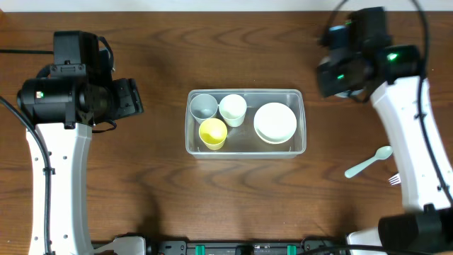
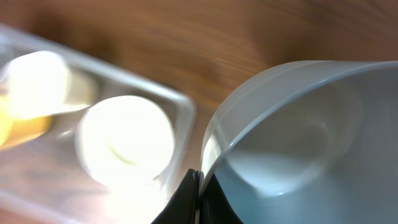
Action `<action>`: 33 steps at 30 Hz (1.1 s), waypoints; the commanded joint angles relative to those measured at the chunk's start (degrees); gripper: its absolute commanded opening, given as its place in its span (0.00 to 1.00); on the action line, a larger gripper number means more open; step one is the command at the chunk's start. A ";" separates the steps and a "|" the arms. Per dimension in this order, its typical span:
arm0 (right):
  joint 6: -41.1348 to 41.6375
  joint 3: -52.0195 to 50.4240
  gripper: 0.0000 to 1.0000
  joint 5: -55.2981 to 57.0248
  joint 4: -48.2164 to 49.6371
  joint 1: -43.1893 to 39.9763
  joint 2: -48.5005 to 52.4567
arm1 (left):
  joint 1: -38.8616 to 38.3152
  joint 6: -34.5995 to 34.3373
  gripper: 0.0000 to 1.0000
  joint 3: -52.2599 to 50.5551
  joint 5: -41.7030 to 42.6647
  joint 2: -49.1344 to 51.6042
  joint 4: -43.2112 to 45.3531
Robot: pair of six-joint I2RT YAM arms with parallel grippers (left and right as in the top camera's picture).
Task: Pack container
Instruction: 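Move the right gripper to the light-blue bowl and grasp it, then stack the light-blue bowl onto the white bowl and release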
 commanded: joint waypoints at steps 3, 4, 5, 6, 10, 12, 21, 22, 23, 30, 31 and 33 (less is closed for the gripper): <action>-2.89 -0.09 0.02 -0.70 -3.26 9.09 0.44 | 0.28 -0.11 0.71 -0.48 -0.04 0.39 -0.20; -2.89 -0.24 0.02 -0.59 -3.85 10.27 0.83 | 0.28 -0.09 0.71 -0.48 -0.04 0.39 -0.20; -2.91 -0.50 0.02 -0.59 -4.46 11.43 1.18 | 0.28 -0.11 0.71 -0.48 -0.04 0.39 -0.20; -2.91 -0.83 0.02 -0.59 -4.83 12.41 1.68 | 0.31 -0.11 0.71 -0.48 -0.04 0.39 -0.20; -2.84 -2.75 0.01 -0.63 -4.70 15.02 3.48 | 0.31 -0.11 0.72 -0.48 -0.04 0.39 -0.22; -2.84 -4.00 0.01 -0.68 -4.50 15.76 4.39 | 0.28 -0.11 0.71 -0.48 -0.04 0.39 -0.22; -2.84 -9.27 0.01 -0.87 -1.68 16.92 6.62 | 0.31 -0.11 0.71 -0.48 -0.04 0.39 -0.22; -2.84 -9.86 0.01 -0.87 -1.07 16.92 6.64 | 0.28 -0.11 0.72 -0.48 -0.04 0.39 -0.22; -2.86 -10.43 0.01 -0.87 -0.44 16.92 6.62 | 0.28 -0.11 0.71 -0.48 -0.04 0.39 -0.22; -3.96 -11.04 0.02 -0.83 1.31 16.90 6.62 | 0.31 -0.11 0.71 -0.48 -0.04 0.39 -0.22; -3.96 -11.04 0.03 -0.85 1.33 16.90 6.62 | 0.28 -0.11 0.71 -0.48 -0.04 0.39 -0.22; -3.93 -11.04 0.08 -0.85 1.38 16.92 6.64 | 0.28 -0.11 0.71 -0.48 -0.04 0.39 -0.22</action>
